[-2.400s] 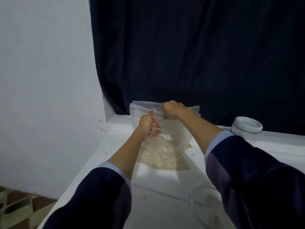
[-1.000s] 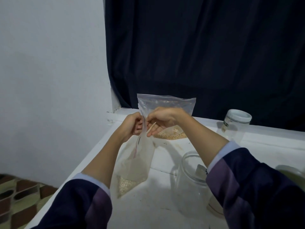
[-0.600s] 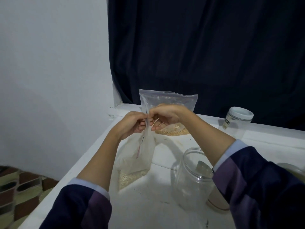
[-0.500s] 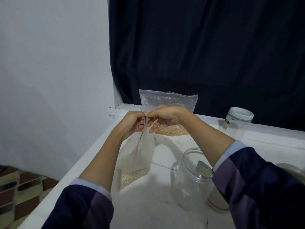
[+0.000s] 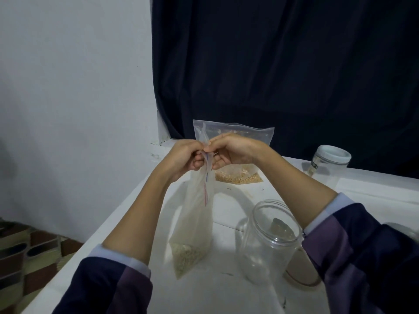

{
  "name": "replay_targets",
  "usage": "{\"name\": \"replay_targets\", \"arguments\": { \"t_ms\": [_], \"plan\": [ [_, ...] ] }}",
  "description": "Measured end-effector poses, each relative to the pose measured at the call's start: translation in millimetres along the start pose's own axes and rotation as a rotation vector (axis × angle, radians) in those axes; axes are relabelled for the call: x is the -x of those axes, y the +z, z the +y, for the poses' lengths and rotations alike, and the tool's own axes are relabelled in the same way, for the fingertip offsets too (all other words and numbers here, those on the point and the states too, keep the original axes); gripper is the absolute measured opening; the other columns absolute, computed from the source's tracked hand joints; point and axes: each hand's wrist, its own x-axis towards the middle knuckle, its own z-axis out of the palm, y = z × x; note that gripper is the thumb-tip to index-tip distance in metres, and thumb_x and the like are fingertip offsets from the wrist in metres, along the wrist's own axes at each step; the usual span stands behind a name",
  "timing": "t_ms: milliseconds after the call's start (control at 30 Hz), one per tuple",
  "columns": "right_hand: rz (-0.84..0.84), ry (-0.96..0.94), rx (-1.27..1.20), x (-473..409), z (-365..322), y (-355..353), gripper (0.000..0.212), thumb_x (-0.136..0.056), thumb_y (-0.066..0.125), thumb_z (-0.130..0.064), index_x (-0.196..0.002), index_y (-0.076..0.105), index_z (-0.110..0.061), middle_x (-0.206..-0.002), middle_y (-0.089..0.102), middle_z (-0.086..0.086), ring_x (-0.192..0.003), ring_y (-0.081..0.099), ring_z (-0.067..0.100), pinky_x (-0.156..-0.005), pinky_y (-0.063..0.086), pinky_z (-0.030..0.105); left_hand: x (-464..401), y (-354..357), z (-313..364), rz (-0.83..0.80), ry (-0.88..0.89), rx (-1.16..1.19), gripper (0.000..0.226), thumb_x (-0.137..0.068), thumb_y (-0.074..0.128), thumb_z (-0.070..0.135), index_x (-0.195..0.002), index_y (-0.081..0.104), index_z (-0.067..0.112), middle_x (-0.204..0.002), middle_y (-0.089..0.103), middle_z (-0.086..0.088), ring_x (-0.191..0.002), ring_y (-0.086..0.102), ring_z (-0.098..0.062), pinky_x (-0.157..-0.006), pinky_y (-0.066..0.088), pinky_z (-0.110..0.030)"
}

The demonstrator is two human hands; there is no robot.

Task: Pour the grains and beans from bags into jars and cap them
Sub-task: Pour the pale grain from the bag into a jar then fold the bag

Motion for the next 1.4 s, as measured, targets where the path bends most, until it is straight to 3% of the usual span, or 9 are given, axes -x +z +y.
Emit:
{"name": "replay_targets", "arguments": {
  "t_ms": [133, 233, 400, 600, 833, 1167, 1267, 1400],
  "plan": [
    [0.101, 0.004, 0.068, 1, 2, 13, 0.027, -0.09, 0.042, 0.001, -0.077, 0.065, -0.003, -0.08, 0.071, 0.011, -0.066, 0.068, 0.018, -0.065, 0.055, 0.025, -2, -6, 0, -0.039, -0.014, -0.155, 0.023, -0.09, 0.046, -0.003, -0.068, 0.051, 0.003, -0.048, 0.039, -0.001, -0.041, 0.037, -0.012, -0.039, 0.032, -0.018],
    [0.158, 0.037, 0.164, 2, -1, 20, 0.023, -0.086, 0.041, 0.004, -0.078, 0.063, 0.003, -0.081, 0.069, 0.02, -0.068, 0.07, 0.025, -0.063, 0.058, 0.026, 0, -8, 3, -0.052, -0.025, -0.251, 0.031, -0.088, 0.047, -0.007, -0.06, 0.048, 0.006, -0.051, 0.05, -0.006, -0.041, 0.048, -0.012, -0.043, 0.042, -0.019],
    [0.278, 0.073, 0.149, 7, 1, 24, 0.019, -0.087, 0.038, 0.01, -0.079, 0.053, 0.003, -0.059, 0.067, 0.016, -0.055, 0.07, 0.024, -0.052, 0.058, 0.025, 8, -13, 0, -0.038, -0.017, -0.294, 0.032, -0.088, 0.048, -0.009, -0.062, 0.043, 0.009, -0.066, 0.06, -0.015, -0.053, 0.063, -0.013, -0.056, 0.054, -0.021],
    [0.379, 0.112, 0.478, 18, 0, 21, 0.011, -0.091, 0.05, -0.004, -0.082, 0.055, 0.001, -0.069, 0.065, 0.017, -0.048, 0.064, 0.02, -0.049, 0.053, 0.024, 10, -28, 2, 0.054, -0.026, -0.418, 0.033, -0.09, 0.055, 0.004, -0.058, 0.048, 0.008, -0.051, 0.055, -0.007, -0.043, 0.051, -0.014, -0.045, 0.043, -0.021],
    [0.455, 0.153, 0.556, 34, 7, -3, 0.02, -0.09, 0.058, -0.002, -0.07, 0.054, -0.002, -0.065, 0.064, 0.014, -0.046, 0.062, 0.018, -0.048, 0.053, 0.024, 18, -61, 5, 0.085, 0.027, -0.454, 0.031, -0.088, 0.064, 0.006, -0.06, 0.052, 0.005, -0.049, 0.058, -0.005, -0.046, 0.055, -0.013, -0.047, 0.046, -0.02],
    [0.506, 0.222, 0.612, 50, 24, -32, 0.022, -0.09, 0.061, -0.004, -0.07, 0.055, -0.002, -0.066, 0.069, 0.013, -0.047, 0.063, 0.015, -0.052, 0.054, 0.023, 27, -106, 0, 0.216, 0.019, -0.445, 0.022, -0.082, 0.071, 0.009, -0.068, 0.058, -0.001, -0.054, 0.061, -0.008, -0.048, 0.059, -0.013, -0.051, 0.052, -0.02],
    [0.517, 0.241, 0.639, 55, 28, -41, 0.016, -0.089, 0.064, -0.006, -0.075, 0.059, 0.0, -0.063, 0.069, 0.01, -0.048, 0.065, 0.015, -0.054, 0.053, 0.024, 31, -118, -3, 0.246, 0.003, -0.407, 0.021, -0.081, 0.072, 0.01, -0.071, 0.06, -0.003, -0.056, 0.062, -0.01, -0.049, 0.06, -0.014, -0.051, 0.052, -0.019],
    [0.509, 0.248, 0.639, 60, 30, -45, 0.016, -0.09, 0.065, -0.012, -0.086, 0.065, 0.004, -0.077, 0.072, 0.014, -0.053, 0.065, 0.014, -0.058, 0.051, 0.024, 35, -126, -3, 0.232, -0.033, -0.426, 0.023, -0.08, 0.073, 0.014, -0.07, 0.059, -0.002, -0.059, 0.064, -0.008, -0.055, 0.061, -0.016, -0.055, 0.053, -0.021]
  ]
}}
